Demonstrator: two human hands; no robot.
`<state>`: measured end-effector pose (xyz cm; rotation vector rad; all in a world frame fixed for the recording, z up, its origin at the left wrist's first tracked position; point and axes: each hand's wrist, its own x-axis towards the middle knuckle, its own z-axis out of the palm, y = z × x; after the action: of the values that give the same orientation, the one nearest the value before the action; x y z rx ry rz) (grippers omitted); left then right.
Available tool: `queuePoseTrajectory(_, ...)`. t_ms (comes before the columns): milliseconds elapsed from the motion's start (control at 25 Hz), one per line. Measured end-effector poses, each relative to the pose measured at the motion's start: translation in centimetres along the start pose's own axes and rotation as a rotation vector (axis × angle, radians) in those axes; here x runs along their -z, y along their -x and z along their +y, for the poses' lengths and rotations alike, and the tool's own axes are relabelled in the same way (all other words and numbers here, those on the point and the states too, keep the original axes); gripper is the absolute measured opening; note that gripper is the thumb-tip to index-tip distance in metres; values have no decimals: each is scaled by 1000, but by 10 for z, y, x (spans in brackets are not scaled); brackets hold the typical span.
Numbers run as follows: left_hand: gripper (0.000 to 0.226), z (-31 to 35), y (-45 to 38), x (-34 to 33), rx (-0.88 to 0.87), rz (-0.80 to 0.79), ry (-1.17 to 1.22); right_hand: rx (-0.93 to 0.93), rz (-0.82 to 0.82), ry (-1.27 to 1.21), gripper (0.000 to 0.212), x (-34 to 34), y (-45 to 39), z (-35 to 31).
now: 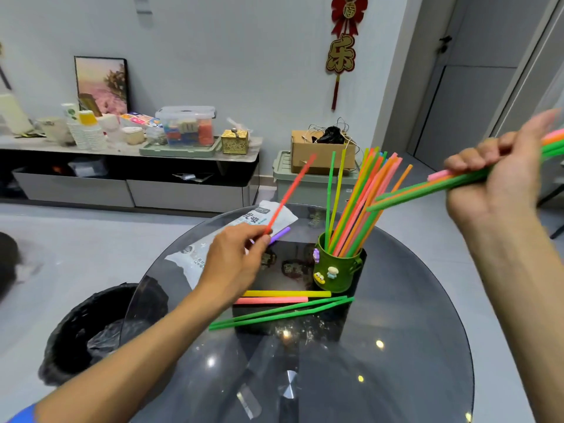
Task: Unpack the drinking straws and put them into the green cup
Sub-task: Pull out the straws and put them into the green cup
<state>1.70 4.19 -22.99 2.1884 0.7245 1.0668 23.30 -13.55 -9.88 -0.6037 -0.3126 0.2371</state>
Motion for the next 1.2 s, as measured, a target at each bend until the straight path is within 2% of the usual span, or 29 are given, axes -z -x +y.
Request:
queuePoseTrajectory(80,16,19,0,7,7,-6,175,-117,-124,209,46,4,22,23)
queuePoseTrajectory(200,11,54,21,-11,-77,-180,339,-259,-426,580,36,12,77,76)
queuePoseTrajectory(280,10,61,34,-19,-45,-228,380,-258,-499,590,34,18,97,87)
queuePoseTrajectory(360,8,57,39,-19,64,-216,420,-323,-495,487,35,25,106,86)
queuePoseTrajectory(440,8,49,45,-18,60,-227,345,-352,-508,455,30,30,117,90)
queuePoseTrajectory(560,16,55,55,-20,19,-345,343,-218,-485,520,19,34,124,96)
queuePoseTrajectory(600,23,58,57,-19,60,-412,409,-190,-468,507,18,34,123,95)
queuePoseTrajectory(680,50,59,62,-23,125,-487,440,-208,-469,452,15,38,122,94)
queuePoseTrajectory(760,59,58,75,-34,225,-482,410,-274,-497,496,6,44,131,99)
queuePoseTrajectory(880,39,54,85,-52,338,-456,442,-328,-475,542,11,47,140,108)
queuePoseTrajectory(1000,21,50,82,-62,358,-386,476,-349,-340,479,9,43,137,107)
queuePoseTrajectory(1080,16,56,77,-69,368,-311,437,-327,-275,522,22,33,137,107)
queuePoseTrajectory(1200,12,76,40,-71,215,-214,431,-194,-216,495,43,-5,112,89)
